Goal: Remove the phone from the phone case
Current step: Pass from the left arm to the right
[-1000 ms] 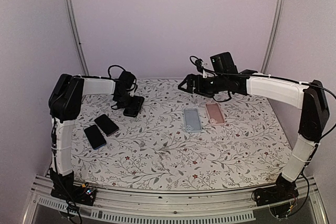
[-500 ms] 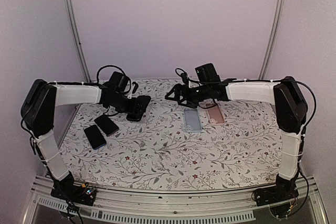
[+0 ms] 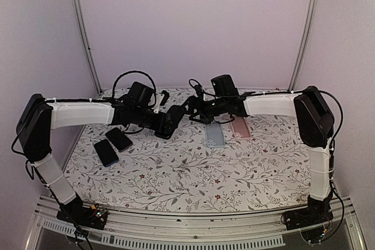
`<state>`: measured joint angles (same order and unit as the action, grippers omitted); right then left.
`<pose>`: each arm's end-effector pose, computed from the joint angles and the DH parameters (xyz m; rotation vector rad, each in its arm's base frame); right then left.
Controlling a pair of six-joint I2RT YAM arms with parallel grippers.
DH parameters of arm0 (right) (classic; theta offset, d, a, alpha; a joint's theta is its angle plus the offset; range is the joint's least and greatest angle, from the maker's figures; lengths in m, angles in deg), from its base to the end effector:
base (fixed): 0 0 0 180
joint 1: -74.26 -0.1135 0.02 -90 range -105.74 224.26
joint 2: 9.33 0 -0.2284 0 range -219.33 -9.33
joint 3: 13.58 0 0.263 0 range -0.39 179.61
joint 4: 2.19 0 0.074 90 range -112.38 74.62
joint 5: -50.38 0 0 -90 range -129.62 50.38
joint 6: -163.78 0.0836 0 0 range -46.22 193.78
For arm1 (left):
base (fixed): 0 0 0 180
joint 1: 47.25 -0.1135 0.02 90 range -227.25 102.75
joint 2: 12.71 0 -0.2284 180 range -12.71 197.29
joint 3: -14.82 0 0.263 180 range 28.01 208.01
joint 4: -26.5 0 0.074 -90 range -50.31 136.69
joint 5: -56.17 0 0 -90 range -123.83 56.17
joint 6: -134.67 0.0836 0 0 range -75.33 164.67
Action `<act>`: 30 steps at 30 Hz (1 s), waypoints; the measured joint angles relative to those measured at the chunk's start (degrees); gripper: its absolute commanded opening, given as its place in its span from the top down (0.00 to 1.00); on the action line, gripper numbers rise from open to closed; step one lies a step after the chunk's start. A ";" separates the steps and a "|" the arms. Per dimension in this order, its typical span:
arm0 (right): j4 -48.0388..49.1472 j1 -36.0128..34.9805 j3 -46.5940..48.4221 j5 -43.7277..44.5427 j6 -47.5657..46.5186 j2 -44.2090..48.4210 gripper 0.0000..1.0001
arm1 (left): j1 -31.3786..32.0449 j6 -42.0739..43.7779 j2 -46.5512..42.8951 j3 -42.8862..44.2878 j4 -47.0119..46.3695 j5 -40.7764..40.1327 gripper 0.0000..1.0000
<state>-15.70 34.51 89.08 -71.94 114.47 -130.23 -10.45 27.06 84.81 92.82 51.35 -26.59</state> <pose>0.3636 0.3605 0.1510 -0.3594 2.3485 1.3628 0.3220 -0.2540 0.1423 0.4670 2.3762 -0.6018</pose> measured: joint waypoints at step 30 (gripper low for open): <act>8.13 -0.44 -0.57 -7.56 11.21 -1.42 1.00 | 5.84 2.01 -6.56 -5.95 -4.13 -3.26 0.18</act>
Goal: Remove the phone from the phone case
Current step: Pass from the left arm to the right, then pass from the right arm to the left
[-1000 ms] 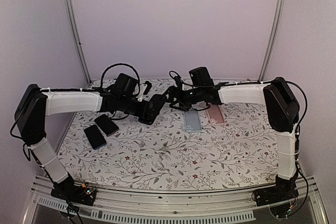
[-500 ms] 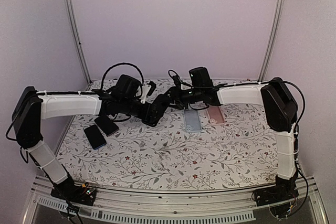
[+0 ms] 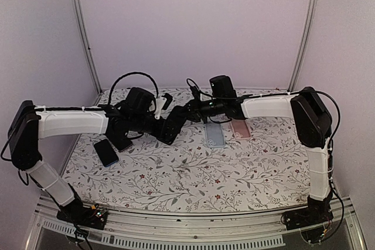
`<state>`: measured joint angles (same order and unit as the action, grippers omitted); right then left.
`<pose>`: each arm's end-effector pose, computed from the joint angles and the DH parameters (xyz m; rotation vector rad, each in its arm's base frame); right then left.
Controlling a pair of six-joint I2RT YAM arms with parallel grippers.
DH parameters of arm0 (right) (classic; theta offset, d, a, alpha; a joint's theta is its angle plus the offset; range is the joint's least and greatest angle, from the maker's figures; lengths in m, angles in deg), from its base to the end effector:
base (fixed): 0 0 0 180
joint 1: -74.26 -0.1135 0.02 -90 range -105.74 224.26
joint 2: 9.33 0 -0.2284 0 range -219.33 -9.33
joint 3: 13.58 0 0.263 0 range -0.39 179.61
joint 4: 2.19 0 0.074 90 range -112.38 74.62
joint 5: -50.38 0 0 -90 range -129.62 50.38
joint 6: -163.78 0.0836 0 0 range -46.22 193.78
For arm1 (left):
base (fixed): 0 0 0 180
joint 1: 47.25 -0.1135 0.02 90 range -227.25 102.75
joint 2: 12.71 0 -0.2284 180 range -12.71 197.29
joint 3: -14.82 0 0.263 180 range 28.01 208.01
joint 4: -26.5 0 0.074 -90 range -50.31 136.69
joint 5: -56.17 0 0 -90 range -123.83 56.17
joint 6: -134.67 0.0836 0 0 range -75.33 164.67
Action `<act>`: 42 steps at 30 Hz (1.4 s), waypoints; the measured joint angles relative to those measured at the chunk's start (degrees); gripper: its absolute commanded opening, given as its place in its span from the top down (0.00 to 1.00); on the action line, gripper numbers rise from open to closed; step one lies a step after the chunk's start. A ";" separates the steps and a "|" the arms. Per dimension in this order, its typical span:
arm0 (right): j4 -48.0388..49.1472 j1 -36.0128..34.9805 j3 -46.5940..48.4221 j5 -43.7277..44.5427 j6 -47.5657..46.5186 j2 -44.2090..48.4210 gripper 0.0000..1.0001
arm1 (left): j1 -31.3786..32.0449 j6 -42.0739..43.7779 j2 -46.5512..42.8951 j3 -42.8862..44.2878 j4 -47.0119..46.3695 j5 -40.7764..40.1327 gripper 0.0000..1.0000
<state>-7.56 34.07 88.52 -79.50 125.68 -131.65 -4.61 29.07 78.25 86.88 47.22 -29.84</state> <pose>0.3577 0.3723 0.1559 -0.2879 2.3396 1.6207 0.2858 -0.2711 0.1563 0.5832 2.2618 -0.6056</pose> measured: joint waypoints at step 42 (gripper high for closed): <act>-6.25 0.02 -1.68 -11.13 -10.64 2.97 1.00 | -19.21 -16.76 -10.56 -14.16 -20.44 37.83 0.29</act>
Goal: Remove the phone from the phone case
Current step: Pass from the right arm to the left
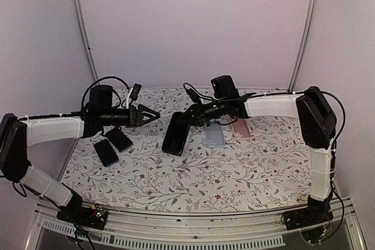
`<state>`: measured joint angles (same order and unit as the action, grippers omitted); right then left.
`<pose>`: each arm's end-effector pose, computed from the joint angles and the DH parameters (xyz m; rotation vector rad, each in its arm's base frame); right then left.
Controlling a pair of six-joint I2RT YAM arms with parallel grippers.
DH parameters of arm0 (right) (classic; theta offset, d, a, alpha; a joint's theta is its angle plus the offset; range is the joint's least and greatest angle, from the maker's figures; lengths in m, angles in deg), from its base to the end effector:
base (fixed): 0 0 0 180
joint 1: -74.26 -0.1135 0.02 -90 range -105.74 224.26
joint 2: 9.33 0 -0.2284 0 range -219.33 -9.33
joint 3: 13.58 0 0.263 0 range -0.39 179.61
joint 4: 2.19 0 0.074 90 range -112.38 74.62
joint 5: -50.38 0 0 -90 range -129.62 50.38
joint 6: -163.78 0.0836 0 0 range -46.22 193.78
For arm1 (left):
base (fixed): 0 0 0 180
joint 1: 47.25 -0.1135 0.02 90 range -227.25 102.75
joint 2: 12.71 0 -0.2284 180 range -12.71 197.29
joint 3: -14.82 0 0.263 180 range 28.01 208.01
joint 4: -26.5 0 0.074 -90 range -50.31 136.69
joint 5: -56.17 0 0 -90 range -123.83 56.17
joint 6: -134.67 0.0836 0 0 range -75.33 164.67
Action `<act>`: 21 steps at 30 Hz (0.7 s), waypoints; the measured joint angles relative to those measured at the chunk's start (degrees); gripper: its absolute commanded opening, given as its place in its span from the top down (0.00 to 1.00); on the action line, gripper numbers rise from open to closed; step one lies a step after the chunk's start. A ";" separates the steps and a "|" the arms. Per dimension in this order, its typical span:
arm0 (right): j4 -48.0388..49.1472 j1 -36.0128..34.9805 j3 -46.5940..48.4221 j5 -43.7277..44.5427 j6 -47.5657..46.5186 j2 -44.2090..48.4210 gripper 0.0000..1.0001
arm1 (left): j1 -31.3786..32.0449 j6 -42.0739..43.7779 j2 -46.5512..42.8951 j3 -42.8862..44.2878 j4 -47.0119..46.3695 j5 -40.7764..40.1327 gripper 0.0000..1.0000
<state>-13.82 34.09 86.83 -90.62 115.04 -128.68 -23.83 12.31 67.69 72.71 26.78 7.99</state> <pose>0.3323 0.3655 0.1628 -0.6105 2.3296 1.7052 0.2995 -0.1905 0.1852 0.3586 2.0813 -1.3275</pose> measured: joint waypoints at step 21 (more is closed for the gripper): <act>1.90 -0.61 6.29 -5.29 1.92 0.00 1.00 | 0.59 -16.15 10.47 -1.57 -20.90 13.62 0.51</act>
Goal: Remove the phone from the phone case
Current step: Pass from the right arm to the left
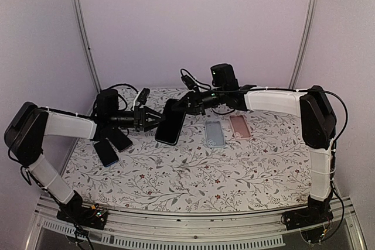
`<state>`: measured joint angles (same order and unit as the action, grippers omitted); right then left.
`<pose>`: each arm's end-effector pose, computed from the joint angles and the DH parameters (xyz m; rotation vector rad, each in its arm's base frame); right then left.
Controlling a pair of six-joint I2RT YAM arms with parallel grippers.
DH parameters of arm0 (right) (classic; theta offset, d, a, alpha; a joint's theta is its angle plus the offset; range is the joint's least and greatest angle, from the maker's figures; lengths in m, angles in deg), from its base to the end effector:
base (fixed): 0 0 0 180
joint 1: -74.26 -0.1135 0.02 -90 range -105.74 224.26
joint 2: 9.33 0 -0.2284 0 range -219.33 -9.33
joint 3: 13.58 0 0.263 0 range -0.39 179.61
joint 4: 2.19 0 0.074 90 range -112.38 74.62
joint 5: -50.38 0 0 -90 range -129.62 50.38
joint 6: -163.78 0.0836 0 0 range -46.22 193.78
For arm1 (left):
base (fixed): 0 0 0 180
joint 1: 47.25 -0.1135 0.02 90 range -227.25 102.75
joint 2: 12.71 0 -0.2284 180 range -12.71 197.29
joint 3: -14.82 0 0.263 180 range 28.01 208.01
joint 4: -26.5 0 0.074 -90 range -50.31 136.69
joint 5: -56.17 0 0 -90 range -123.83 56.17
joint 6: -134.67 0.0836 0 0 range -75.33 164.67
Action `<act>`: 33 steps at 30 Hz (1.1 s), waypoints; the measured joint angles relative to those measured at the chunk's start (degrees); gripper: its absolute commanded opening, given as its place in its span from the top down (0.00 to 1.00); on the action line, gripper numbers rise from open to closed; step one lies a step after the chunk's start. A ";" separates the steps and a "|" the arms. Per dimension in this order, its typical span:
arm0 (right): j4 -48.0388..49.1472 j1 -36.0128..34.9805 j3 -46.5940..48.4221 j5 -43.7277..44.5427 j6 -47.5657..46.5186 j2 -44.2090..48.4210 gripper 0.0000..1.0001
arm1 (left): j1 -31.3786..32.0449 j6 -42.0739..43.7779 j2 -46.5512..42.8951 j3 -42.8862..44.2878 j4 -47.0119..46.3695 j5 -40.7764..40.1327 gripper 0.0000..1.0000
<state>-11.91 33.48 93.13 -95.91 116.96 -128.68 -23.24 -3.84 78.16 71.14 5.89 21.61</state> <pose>0.3331 0.3792 0.2092 -0.7294 2.1778 1.8287 0.2989 -0.2085 0.1635 0.3647 2.0495 -1.7065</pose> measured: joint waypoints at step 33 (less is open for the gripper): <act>0.39 -0.11 2.54 -0.79 -1.20 -0.09 0.27 | 1.92 -19.74 4.13 0.00 -19.28 2.36 1.00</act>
<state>-11.52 33.37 95.66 -96.70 115.76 -128.76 -21.31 -23.58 82.29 71.14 -13.39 23.97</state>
